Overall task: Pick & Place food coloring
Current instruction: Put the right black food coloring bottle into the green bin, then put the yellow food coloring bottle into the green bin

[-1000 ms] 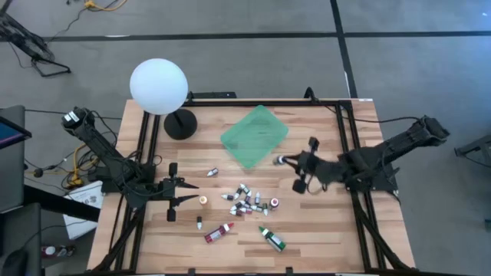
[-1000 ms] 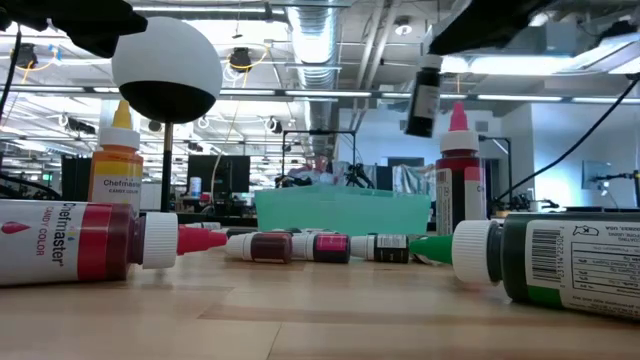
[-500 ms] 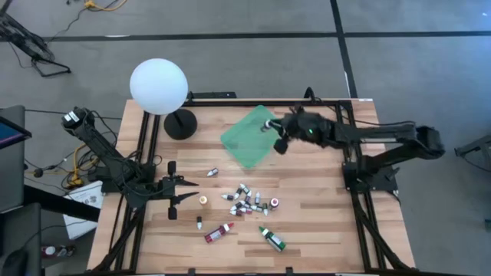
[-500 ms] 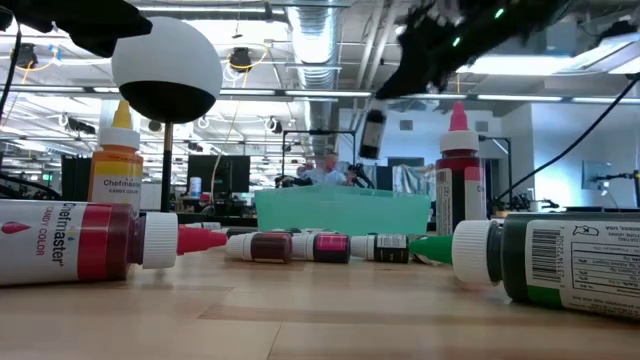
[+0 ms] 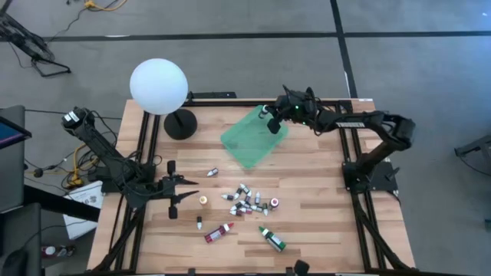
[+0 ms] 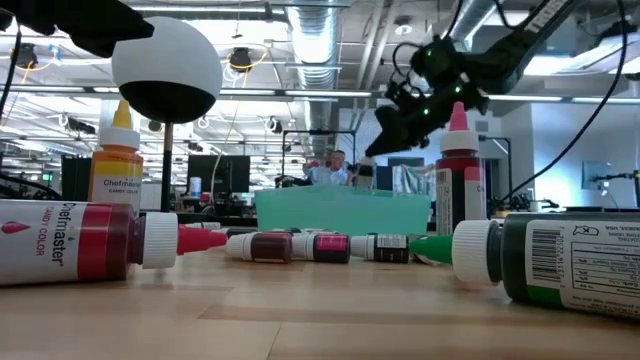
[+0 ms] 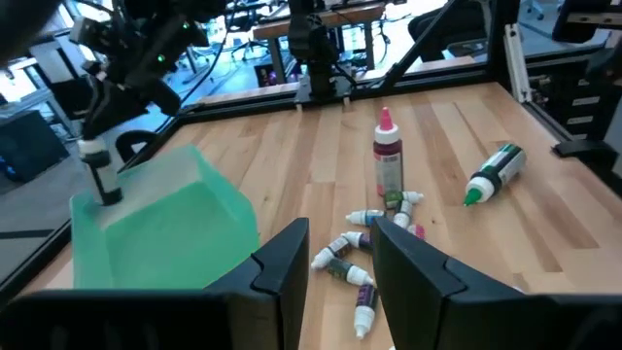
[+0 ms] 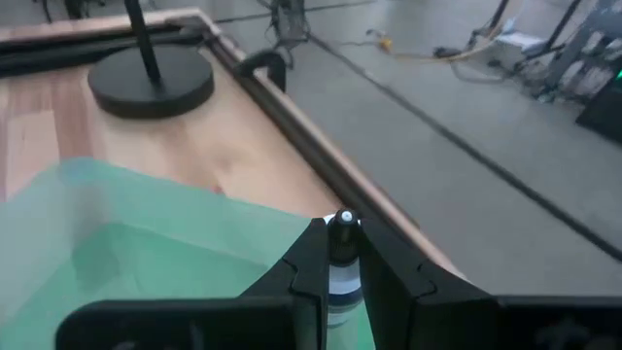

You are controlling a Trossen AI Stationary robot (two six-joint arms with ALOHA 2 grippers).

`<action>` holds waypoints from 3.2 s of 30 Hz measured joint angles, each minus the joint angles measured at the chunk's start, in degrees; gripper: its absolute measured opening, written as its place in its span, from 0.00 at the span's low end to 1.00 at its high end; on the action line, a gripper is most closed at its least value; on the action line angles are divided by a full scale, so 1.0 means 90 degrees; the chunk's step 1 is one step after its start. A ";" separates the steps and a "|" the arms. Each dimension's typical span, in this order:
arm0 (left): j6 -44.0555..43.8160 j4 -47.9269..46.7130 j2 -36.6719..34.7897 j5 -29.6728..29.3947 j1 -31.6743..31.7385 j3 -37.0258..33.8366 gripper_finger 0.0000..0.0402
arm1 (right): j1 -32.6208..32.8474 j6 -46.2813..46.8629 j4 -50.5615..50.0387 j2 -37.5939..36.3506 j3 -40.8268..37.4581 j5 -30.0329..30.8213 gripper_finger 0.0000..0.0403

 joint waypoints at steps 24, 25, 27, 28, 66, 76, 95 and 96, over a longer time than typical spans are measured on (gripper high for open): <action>-0.0107 -0.0192 0.0000 -0.0165 0.0007 -0.0002 0.27 | -0.0176 -0.0179 -0.0630 0.0952 0.0919 -0.0270 0.10; -0.0109 -0.0193 0.0000 -0.0165 0.0007 -0.0002 0.27 | -0.0198 -0.0178 -0.0671 0.0952 0.0919 -0.0269 0.10; -0.0109 -0.0194 0.0000 -0.0165 0.0007 -0.0002 0.27 | -0.0223 -0.0178 -0.0757 0.0952 0.0919 -0.0263 0.11; -0.0109 -0.0195 0.0000 -0.0165 0.0007 -0.0002 0.27 | -0.0224 -0.0180 -0.0775 0.0952 0.0919 -0.0252 0.11; -0.0206 -0.0205 0.0000 -0.0162 0.0007 -0.0002 0.27 | -0.0258 -0.0227 -0.0801 0.0942 0.0919 -0.0087 0.16; -0.0211 -0.0205 0.0000 -0.0160 0.0007 -0.0002 0.27 | -0.0258 -0.0224 -0.0694 0.0929 0.0918 -0.0077 0.16; -0.0211 -0.0242 0.0000 -0.0104 0.0005 -0.0002 0.27 | 0.1090 -0.0230 -0.3825 -0.1821 0.0917 -0.0275 0.17; -0.0211 -0.0242 0.0000 -0.0106 0.0007 -0.0002 0.27 | 0.1305 -0.0231 -0.4023 -0.1913 0.0919 -0.0275 0.17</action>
